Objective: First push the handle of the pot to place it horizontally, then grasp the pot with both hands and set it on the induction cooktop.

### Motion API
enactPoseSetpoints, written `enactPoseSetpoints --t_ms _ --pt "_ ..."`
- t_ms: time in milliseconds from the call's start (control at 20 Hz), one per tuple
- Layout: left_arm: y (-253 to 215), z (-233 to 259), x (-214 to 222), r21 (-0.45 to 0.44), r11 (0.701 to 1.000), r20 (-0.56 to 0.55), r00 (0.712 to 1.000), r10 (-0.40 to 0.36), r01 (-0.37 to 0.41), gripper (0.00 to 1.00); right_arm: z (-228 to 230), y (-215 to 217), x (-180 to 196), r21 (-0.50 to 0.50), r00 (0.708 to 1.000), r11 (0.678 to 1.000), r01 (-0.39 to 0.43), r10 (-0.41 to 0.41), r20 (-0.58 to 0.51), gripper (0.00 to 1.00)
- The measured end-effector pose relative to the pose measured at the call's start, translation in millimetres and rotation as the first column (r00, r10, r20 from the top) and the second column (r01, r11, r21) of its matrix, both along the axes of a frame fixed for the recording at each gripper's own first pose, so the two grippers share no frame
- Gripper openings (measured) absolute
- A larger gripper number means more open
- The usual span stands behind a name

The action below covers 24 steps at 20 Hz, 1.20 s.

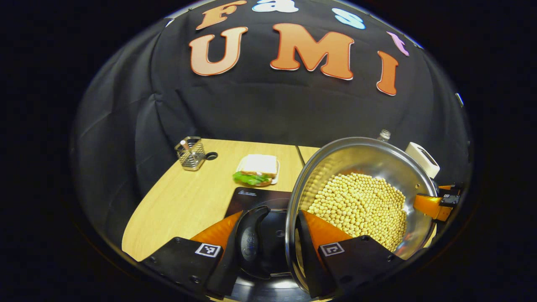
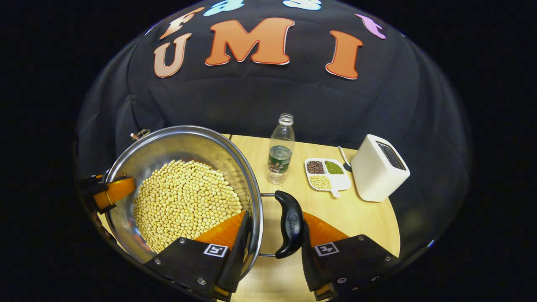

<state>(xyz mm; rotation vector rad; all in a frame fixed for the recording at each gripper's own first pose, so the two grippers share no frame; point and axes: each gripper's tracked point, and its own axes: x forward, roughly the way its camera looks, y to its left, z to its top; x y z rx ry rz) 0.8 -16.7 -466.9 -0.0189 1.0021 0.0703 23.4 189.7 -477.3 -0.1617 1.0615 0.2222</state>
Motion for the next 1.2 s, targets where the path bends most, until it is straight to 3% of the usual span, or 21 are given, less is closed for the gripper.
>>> enactPoseSetpoints --t_ms 400,700,1200 --pt "44.9 32.6 -8.7 0.043 0.997 -0.003 0.998 0.058 -0.058 0.71 9.5 62.2 1.4 0.029 0.998 0.998 -0.060 0.060 0.001 0.60" --pt "48.0 71.2 -10.5 0.051 0.996 -0.015 0.997 0.075 -0.074 0.71 4.7 82.4 -2.9 0.034 0.997 0.996 -0.077 0.078 -0.008 0.60" --pt "40.8 38.9 -12.9 0.020 0.996 -0.090 0.992 0.092 -0.090 0.71 -20.6 94.5 -15.8 -0.002 0.996 0.997 -0.075 0.075 -0.051 0.60"
